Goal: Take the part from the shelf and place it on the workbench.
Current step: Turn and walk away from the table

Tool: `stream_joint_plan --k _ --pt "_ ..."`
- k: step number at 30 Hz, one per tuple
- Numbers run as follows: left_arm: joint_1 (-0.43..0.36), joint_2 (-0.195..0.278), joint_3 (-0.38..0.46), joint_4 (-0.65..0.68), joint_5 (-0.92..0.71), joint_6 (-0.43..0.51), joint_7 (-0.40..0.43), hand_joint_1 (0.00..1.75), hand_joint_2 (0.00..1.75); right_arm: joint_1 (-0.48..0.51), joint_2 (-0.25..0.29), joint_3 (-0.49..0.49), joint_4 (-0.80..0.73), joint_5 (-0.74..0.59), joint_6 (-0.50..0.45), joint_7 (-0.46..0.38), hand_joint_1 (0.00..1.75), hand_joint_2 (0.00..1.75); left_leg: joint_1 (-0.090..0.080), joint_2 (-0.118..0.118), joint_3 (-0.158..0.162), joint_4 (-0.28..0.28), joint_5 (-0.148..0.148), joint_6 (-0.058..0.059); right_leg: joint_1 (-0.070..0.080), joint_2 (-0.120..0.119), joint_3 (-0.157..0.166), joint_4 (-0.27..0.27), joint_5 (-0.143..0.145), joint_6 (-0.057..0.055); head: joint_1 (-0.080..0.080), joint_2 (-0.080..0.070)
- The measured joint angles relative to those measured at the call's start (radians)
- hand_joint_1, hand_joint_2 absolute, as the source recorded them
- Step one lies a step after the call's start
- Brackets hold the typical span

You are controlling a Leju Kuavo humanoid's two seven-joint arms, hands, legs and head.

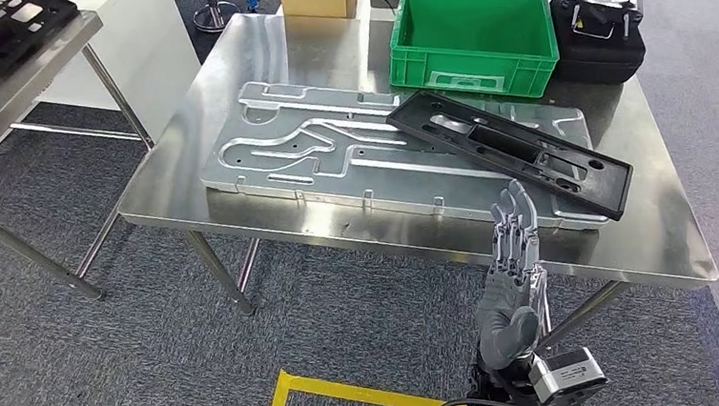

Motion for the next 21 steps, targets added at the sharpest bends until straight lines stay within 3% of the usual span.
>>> stream_joint_plan --k 2,6,8,11,12,13,14,16,18,21 --pt "-0.002 0.0 0.002 0.0 0.001 -0.002 0.0 0.0 0.0 -0.004 0.0 0.0 0.001 0.0 0.0 0.0 0.0 0.0 -0.003 -0.001 -0.008 0.009 0.003 -0.008 0.003 0.001 0.058 -0.112 0.036 -0.007 0.0 0.0" --pt "-0.004 0.0 0.004 0.0 0.001 -0.005 0.0 0.0 0.0 -0.008 0.0 0.0 0.001 -0.002 -0.001 0.0 0.0 0.0 -0.004 -0.001 -0.022 0.014 0.011 -0.034 0.008 0.002 0.053 -0.137 0.056 -0.03 -0.001 0.0" --pt "-0.004 0.001 0.004 0.0 0.002 -0.006 -0.001 0.0 0.0 -0.01 0.0 0.0 0.001 -0.002 -0.001 0.0 0.0 0.0 -0.001 -0.002 -0.043 0.06 -0.036 -0.044 0.004 -0.002 0.04 -0.142 0.072 -0.046 -0.002 0.0" --pt "-0.004 0.001 0.006 0.0 0.002 -0.009 -0.001 0.0 0.0 -0.01 0.0 0.0 0.001 -0.002 -0.001 0.001 0.0 0.0 0.002 -0.002 -0.101 0.24 -0.162 -0.053 0.006 -0.004 0.006 -0.14 0.096 -0.056 -0.003 0.0" --pt "-0.004 0.0 0.007 0.0 0.003 -0.011 -0.001 0.0 0.0 -0.01 0.0 0.0 0.002 -0.002 -0.002 0.001 0.0 0.0 0.002 -0.002 -0.106 0.282 -0.183 -0.054 0.008 -0.004 -0.008 -0.138 0.104 -0.056 -0.003 0.0" --pt "-0.004 0.0 0.008 0.0 0.003 -0.013 -0.001 0.0 0.0 -0.009 0.0 0.0 0.002 -0.002 -0.002 0.001 0.0 0.0 0.002 -0.002 -0.093 0.287 -0.186 -0.053 0.009 -0.004 -0.021 -0.136 0.113 -0.056 -0.003 0.0" --pt "-0.004 0.001 0.009 0.0 0.003 -0.014 -0.001 0.0 0.0 -0.009 -0.001 0.0 0.002 -0.002 -0.002 0.0 0.0 0.0 0.002 -0.002 -0.061 0.255 -0.173 -0.051 0.01 -0.004 -0.033 -0.134 0.121 -0.055 -0.003 0.0" --pt "-0.006 0.001 0.011 0.0 0.003 -0.015 -0.001 0.0 0.0 -0.009 -0.001 0.0 0.002 -0.002 -0.002 0.0 0.0 0.0 0.001 -0.002 0.046 0.102 -0.134 -0.04 0.013 -0.003 -0.052 -0.132 0.138 -0.05 -0.003 0.0" --pt "-0.01 0.002 0.012 -0.001 0.003 -0.015 -0.003 0.0 0.0 -0.009 -0.001 0.0 0.002 -0.002 -0.003 0.0 0.0 0.0 -0.007 -0.003 0.112 -0.008 -0.11 -0.026 0.013 -0.004 -0.06 -0.133 0.155 -0.039 -0.003 0.0" --pt "-0.007 0.002 0.013 -0.001 0.004 -0.016 -0.006 0.0 0.0 -0.01 -0.002 0.0 0.002 -0.002 -0.005 -0.001 0.0 0.0 -0.012 -0.002 0.107 -0.024 -0.085 -0.006 0.01 -0.005 -0.062 -0.142 0.18 -0.02 -0.004 0.0"
